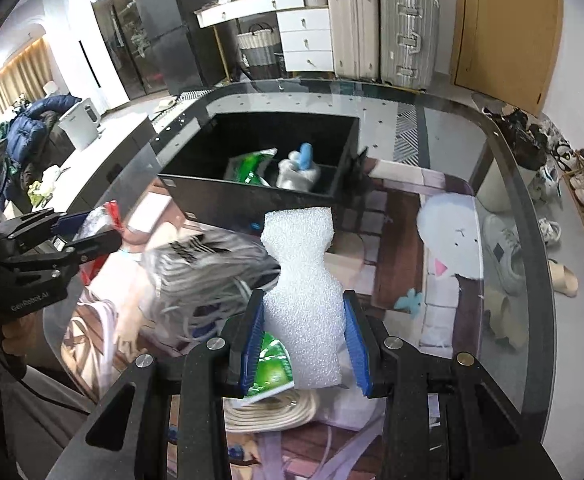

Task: Organize soft objects
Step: 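Lower the red-white sachet and white foam into the black box and open both grippers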

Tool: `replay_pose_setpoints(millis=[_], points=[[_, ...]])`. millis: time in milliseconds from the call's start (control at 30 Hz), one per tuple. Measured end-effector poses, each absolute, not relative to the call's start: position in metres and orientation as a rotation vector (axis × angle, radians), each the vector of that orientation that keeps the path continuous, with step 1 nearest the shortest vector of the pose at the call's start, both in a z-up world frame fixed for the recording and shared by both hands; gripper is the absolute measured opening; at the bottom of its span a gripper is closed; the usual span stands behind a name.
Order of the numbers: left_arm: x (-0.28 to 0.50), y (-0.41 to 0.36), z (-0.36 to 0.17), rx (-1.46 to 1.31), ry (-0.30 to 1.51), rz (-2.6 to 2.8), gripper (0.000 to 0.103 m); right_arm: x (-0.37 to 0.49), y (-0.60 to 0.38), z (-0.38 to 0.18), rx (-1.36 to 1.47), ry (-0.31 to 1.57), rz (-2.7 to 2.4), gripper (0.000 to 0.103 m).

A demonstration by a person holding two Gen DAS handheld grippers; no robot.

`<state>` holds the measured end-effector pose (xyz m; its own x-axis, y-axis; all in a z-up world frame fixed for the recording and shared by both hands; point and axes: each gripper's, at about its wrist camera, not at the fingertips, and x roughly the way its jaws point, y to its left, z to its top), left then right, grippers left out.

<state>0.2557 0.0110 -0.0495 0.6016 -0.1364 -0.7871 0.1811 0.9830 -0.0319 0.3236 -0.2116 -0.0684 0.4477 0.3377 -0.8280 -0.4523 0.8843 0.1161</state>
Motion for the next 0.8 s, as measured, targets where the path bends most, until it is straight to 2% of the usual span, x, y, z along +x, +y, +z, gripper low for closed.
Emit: replay_pose_setpoints(millis=[233,500,800], points=[[0.255,0.005,-0.037,0.034,0.876,-0.196,0.043,0.320,-0.204,-0.054,-0.105,0.951,0.503,0.038],[0.254,-0.001,-0.004,0.024,0.751,-0.194,0.043,0.321,-0.193,-0.018,-0.078,0.831,0.506,0.038],[0.304,-0.007,0.009,-0.024,0.678,-0.151,0.043,0.356,-0.166,0.006,-0.048,0.695,0.485,0.038]])
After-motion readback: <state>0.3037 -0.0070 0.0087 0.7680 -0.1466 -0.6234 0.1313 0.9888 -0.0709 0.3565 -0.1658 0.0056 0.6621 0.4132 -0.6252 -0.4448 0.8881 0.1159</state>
